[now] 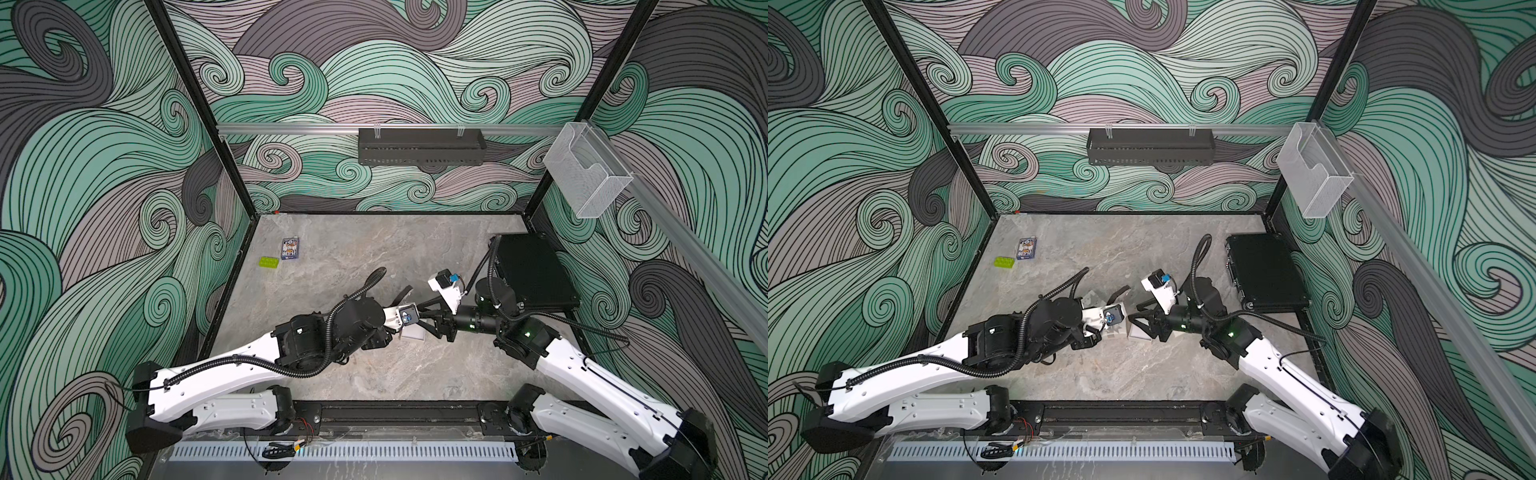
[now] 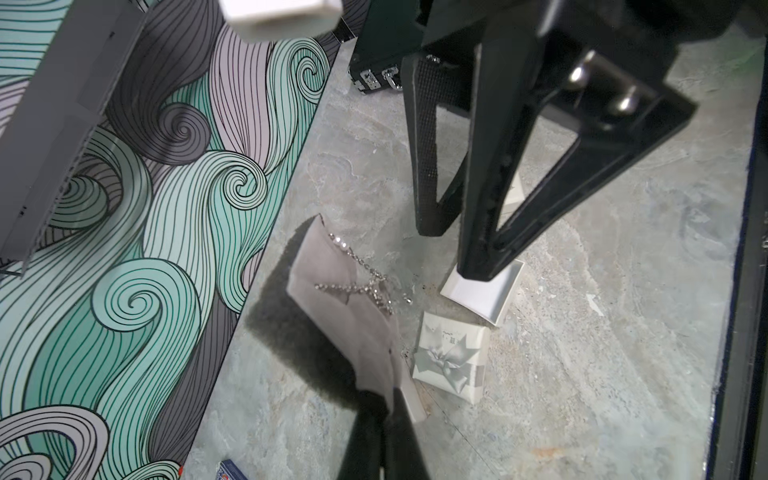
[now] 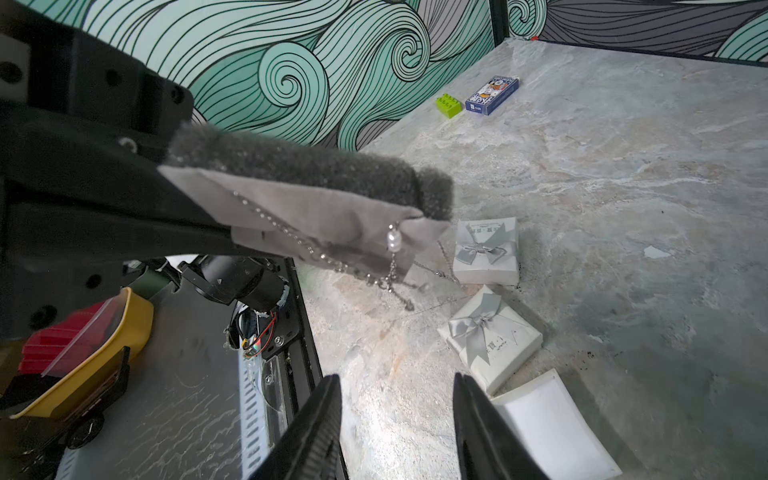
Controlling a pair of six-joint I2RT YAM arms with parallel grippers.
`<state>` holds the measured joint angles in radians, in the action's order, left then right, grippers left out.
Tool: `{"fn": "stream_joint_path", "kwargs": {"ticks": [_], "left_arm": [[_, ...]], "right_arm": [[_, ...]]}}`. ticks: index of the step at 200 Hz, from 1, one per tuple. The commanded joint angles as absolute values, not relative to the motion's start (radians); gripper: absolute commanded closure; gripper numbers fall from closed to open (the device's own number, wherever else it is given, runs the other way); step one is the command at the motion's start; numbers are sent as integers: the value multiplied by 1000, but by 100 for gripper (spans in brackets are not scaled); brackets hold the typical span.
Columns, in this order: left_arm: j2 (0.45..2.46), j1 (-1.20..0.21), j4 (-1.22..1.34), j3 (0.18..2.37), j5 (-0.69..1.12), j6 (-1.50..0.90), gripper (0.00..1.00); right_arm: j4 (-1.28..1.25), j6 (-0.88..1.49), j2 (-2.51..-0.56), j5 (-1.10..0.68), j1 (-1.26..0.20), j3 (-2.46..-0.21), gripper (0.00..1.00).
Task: Take the necklace out of the lift-off lid jewelry box
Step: Pick up the necklace from the inner lining.
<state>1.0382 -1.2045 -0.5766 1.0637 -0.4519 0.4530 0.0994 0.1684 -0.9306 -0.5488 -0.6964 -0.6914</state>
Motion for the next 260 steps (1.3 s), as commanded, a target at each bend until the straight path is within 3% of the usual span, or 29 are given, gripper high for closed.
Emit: {"fn": "stream_joint_path", "kwargs": {"ticks": [1,66,111,177,260], "left_arm": [[1016,-1223,-550,1074,-504,493,100],[1025,-1262,-533,1085,-511,515,100],[1034,-1272,-526,1085,-511,520,100],[1036,-1273,-495,1066,-519,515,100],[993,-1273,-480,979,-529,398,100]], "right_arm": [[37,152,-938,-592,-693,-682,52],[1,147,-981,-615,-699,-703,54],[-12,148,-997,-625,-702,-712,61],[6,156,-970,-626,-706,-702,94],[154,153,-822,-549,-706,-705,100]]}}
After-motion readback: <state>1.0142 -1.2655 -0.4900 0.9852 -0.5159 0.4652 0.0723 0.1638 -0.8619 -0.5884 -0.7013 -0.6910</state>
